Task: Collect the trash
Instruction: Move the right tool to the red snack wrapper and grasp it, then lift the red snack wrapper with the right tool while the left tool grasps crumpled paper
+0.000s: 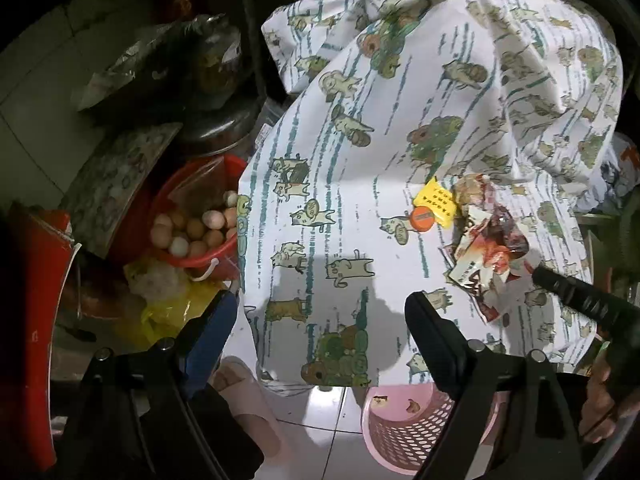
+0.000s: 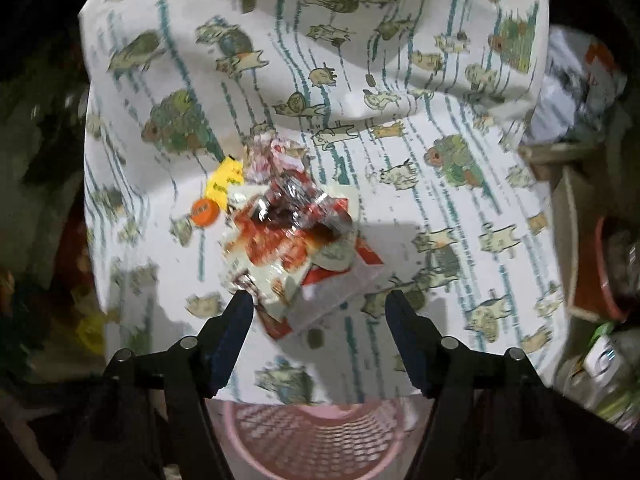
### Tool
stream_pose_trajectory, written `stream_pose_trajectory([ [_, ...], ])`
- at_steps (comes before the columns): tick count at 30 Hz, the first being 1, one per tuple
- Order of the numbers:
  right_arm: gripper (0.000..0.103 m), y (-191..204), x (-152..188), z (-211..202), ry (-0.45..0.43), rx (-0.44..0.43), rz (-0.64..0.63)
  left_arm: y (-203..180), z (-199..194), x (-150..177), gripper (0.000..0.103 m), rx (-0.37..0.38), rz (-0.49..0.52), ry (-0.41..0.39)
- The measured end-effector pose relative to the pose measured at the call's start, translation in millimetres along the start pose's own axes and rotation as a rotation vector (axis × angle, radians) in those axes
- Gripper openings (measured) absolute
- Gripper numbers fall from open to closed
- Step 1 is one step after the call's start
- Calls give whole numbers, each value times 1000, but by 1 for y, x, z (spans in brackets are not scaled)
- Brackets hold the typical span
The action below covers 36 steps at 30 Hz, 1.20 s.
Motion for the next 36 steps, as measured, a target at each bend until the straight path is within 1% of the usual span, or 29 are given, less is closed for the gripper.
stream_pose_trajectory([
  [1,71,0,-4,3,11,20,24,1,3,1,85,-5,-3,10],
  [3,71,3,-5,11,54,83,-6,-3,7,5,85,9,-9,33],
  [4,71,10,-5,16,77,54,-16,-5,9,6,85,17,-7,41],
  [6,71,22,-5,28,122,-19,6,-8,13,10,85,11,7,54],
  [7,71,22,-5,34,133,-8,27,-9,15,11,85,6,14,59],
  [10,72,23,-6,53,143,18,66,-12,16,12,85,10,15,70],
  [11,76,24,-5,59,149,24,62,-12,15,12,85,15,11,70],
  [13,78,24,-2,73,144,64,51,-14,14,11,85,25,11,69],
  [15,78,27,-3,83,110,102,25,-14,14,9,85,29,10,69],
  [17,83,30,-2,91,109,122,-13,-14,14,9,85,41,3,76],
  [19,84,32,2,100,121,144,-30,-14,15,9,85,45,2,79],
  [20,84,32,0,100,101,154,-28,-13,15,9,85,42,4,78],
  [21,84,33,-2,98,81,165,-32,-13,15,9,85,38,7,78],
  [22,83,35,-2,98,81,163,-39,-12,16,9,85,33,10,78],
  [23,71,38,-1,98,88,154,-52,-10,16,10,85,29,10,79],
  [24,67,41,1,97,98,137,-72,-8,18,10,85,25,6,82],
  [26,65,46,4,92,119,90,-103,-5,19,11,85,27,-9,90],
  [29,64,45,0,65,89,34,-107,-4,18,10,85,32,-19,90],
  [33,65,34,-4,19,60,-59,-118,-11,15,7,85,16,23,60],
  [34,65,28,-7,4,40,-76,-123,-13,15,7,85,9,35,57],
  [36,65,13,-15,-22,-1,-83,-131,-19,18,9,85,1,60,58],
])
Point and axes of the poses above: each gripper's, at about its wrist camera, not at the fingertips, and z roughly the way its jaws point, y to its left, x to its underside, the point moved 9 cm from there along z, roughly the way its jaws point, and after that the axes turned 12 degrees about -y, right-handed, at the moved point
